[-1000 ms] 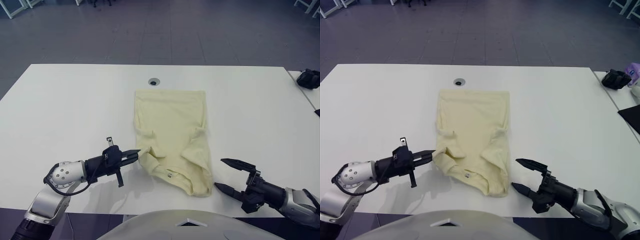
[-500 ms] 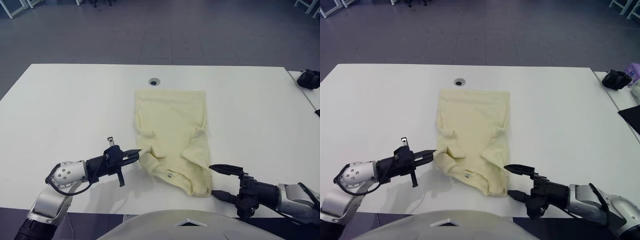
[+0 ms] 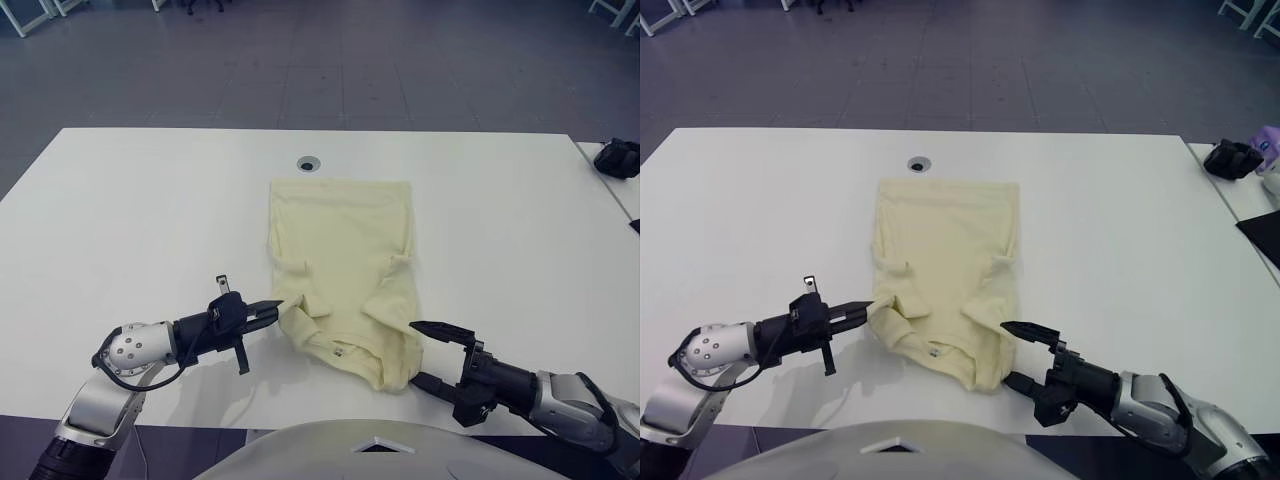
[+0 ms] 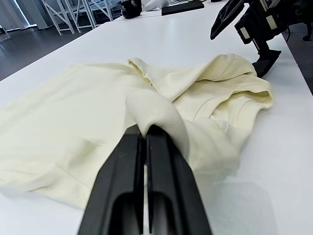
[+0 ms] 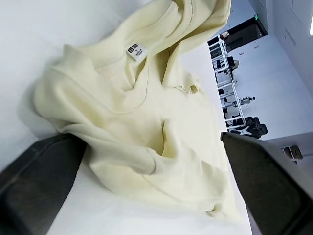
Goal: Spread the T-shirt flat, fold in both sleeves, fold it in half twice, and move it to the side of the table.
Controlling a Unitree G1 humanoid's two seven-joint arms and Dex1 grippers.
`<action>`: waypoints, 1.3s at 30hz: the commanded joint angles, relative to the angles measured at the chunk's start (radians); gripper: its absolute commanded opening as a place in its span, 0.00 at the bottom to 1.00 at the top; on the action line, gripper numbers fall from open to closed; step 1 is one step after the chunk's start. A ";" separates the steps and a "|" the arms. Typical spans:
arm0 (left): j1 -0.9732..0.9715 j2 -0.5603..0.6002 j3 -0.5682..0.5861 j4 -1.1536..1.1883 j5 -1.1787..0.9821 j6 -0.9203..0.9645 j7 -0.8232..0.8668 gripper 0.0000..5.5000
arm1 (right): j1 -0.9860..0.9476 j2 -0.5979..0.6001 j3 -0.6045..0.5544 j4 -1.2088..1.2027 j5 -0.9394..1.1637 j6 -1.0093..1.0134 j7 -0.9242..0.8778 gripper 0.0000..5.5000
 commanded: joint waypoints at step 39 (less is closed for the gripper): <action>0.022 -0.023 0.015 0.019 0.047 -0.012 0.027 0.00 | 0.233 -0.036 -0.096 -0.074 0.077 0.178 0.217 0.36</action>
